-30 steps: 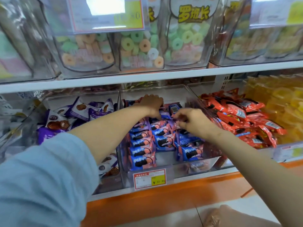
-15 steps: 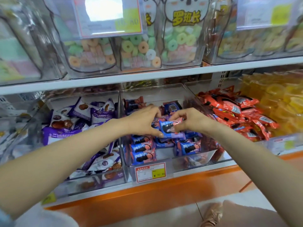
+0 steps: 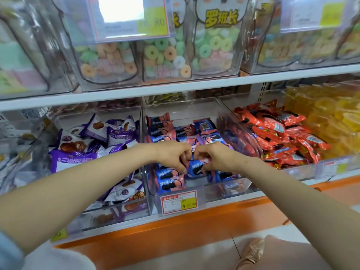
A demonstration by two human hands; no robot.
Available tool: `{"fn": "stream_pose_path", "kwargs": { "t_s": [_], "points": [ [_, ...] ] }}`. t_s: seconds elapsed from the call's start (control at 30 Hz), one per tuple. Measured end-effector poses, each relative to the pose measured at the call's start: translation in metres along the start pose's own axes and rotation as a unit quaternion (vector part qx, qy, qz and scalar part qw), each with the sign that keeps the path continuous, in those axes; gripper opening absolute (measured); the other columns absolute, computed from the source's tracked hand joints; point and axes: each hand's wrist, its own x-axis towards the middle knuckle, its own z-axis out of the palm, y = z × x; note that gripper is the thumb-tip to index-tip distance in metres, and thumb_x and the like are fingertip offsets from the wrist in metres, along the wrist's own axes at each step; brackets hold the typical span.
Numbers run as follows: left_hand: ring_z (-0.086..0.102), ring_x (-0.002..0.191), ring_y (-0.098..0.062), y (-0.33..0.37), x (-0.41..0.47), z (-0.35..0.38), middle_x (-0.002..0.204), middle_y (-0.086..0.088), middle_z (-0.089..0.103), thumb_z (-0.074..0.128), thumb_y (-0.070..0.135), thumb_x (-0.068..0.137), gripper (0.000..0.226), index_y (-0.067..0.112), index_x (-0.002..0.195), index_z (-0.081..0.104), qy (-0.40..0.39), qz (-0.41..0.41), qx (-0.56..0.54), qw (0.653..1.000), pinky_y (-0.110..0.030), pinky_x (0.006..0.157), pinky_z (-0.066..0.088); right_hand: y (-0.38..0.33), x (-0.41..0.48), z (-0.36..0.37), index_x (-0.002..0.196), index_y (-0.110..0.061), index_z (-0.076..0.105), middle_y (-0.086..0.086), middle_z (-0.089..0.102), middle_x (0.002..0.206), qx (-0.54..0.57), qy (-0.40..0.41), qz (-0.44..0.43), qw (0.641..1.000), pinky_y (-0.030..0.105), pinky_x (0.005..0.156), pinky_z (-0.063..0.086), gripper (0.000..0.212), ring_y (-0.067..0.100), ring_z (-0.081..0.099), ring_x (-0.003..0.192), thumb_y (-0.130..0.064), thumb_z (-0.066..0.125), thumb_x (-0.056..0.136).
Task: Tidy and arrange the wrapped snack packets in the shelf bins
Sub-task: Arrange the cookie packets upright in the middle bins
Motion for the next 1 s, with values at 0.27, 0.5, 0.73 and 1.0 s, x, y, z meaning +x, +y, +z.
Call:
{"fn": "stream_pose_path", "kwargs": {
  "t_s": [0.27,0.5,0.73,1.0],
  "points": [
    [0.057,0.083,-0.008,-0.008,0.004,0.002,0.109,0.002,0.067,0.069,0.023,0.084,0.036,0.013,0.115,0.054,0.024,-0.022,0.018,0.999,-0.017,0.067,0.041,-0.003,0.001,0.004,0.113,-0.024,0.061,-0.003,0.059,0.113,-0.16,0.012,0.012,0.987,0.029,0.084,0.032,0.034,0.018,0.053,0.106,-0.031,0.069,0.081],
    [0.055,0.088,-0.01,-0.002,-0.002,-0.006,0.094,0.008,0.059,0.065,0.023,0.086,0.024,0.022,0.11,0.062,0.057,0.014,0.063,0.996,-0.031,0.083,0.047,-0.007,0.003,0.007,0.104,-0.022,0.06,-0.004,0.061,0.099,-0.17,0.031,0.023,0.985,0.027,0.074,0.029,0.035,0.021,0.054,0.097,-0.038,0.073,0.076],
    [0.033,0.105,-0.017,0.011,0.005,0.004,0.102,0.0,0.03,0.063,0.028,0.088,0.046,0.039,0.13,0.048,-0.028,0.064,0.1,0.993,-0.034,0.092,0.037,0.004,-0.014,-0.051,0.12,-0.02,0.06,0.003,0.058,0.122,-0.161,0.053,0.03,0.985,0.033,0.094,0.041,0.045,0.02,0.047,0.116,-0.023,0.075,0.077],
    [0.03,0.104,-0.018,0.011,0.014,0.012,0.103,-0.001,0.026,0.052,0.044,0.092,0.048,0.043,0.137,0.037,-0.037,0.033,0.237,0.97,-0.033,0.08,0.036,0.005,-0.02,-0.04,0.127,-0.022,0.053,0.003,0.062,0.121,-0.467,-0.007,0.021,0.884,0.033,0.096,0.031,0.045,0.022,0.051,0.116,-0.036,0.061,0.085]
  ]
}}
